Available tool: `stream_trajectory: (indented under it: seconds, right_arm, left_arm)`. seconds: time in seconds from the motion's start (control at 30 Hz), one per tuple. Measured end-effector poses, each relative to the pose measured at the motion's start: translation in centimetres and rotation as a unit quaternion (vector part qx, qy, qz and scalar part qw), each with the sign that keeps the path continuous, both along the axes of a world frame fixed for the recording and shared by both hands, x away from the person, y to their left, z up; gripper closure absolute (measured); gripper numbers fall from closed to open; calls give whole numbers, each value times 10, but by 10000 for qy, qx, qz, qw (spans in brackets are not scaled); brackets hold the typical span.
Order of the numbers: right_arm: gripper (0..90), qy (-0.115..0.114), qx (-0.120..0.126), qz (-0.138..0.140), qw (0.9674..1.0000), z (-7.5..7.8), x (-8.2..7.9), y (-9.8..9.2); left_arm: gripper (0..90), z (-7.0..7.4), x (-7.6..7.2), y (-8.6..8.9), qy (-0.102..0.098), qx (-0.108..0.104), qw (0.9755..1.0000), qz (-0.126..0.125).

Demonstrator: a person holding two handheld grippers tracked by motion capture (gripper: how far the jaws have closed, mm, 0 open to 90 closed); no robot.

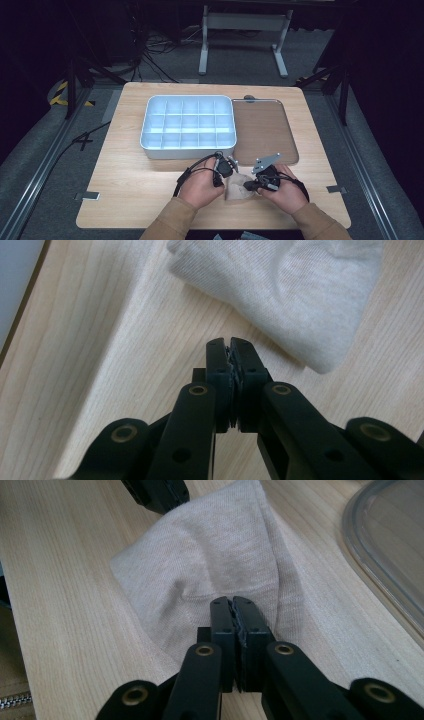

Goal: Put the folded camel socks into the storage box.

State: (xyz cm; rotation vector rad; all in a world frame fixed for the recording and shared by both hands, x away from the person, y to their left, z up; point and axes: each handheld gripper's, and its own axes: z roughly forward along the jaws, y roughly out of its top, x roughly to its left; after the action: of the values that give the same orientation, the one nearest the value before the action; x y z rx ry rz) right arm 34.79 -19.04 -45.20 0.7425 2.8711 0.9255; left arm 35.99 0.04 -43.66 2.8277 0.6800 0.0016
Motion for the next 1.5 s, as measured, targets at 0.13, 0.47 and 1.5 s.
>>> stream_trajectory:
  seconds: [0.13,0.47,1.5]
  right_arm:
    - [888,-15,-17,-7,10000,0,0,1]
    - [888,-37,-23,-6,10000,0,-1,1]
    - [881,68,23,-199,9998,-1,-1,1]
  left_arm:
    - [893,-2,-1,-5,14,-45,10000,-59]
    - [891,-3,-1,-8,-126,-306,9992,-227]
    - [769,16,-16,-30,-692,-783,9905,-896]
